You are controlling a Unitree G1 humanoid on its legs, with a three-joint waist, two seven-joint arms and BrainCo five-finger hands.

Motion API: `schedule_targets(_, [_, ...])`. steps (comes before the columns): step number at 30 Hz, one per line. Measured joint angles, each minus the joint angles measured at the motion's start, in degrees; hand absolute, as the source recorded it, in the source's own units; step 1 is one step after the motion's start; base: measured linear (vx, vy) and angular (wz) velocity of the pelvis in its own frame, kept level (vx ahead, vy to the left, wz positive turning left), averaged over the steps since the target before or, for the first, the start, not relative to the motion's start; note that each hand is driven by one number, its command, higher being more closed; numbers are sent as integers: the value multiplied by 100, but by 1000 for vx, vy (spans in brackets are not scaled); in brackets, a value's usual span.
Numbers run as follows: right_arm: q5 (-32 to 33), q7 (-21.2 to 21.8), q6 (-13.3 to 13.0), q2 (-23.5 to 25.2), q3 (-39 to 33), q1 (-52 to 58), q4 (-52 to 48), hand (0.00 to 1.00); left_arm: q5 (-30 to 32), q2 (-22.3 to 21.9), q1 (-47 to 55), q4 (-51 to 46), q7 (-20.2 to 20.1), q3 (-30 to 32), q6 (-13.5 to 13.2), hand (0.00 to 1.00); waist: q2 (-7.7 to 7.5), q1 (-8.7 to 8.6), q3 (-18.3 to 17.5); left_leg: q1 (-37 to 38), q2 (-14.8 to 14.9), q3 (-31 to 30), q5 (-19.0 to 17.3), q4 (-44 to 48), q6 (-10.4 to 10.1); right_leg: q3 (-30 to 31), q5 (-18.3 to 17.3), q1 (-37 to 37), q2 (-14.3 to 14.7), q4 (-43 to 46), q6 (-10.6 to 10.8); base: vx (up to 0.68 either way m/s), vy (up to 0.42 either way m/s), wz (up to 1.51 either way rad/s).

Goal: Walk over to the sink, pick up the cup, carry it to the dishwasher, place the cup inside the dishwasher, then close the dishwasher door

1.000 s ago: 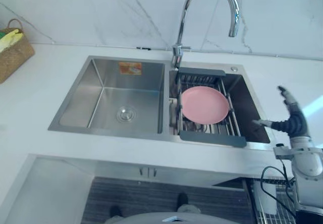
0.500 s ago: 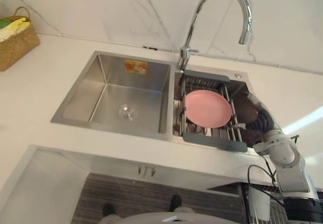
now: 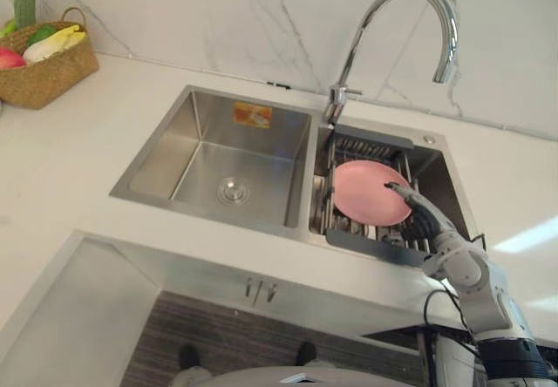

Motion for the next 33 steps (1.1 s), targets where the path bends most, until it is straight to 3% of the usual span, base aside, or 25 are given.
schedule_targets(11, [-998,-99,154,10,278,-158,443,0,9,-15,-20,-168,-39,-16,10,0,173,188,-23,-75,-11,-128,29,3,17,-128,16,18,-8,18,-10,12,0,5])
schedule_targets(21, [-1804,-196,315,121,532,-253,646,0,13,1,27,-309,-49,-35,15,0,184,274,-17,-88,-21,-218,47,-2,23,-206,-12,62,-10,16,18,-8,2,4])
schedule_targets(33, [-2224,-807,728,155,682,-394,886,0,166,12,14,-316,-57,-124,14,0,197,281,-9,-112,-32,-319,21,-9,24,-272,-43,103,-11,-2,-33,-10,3,4])
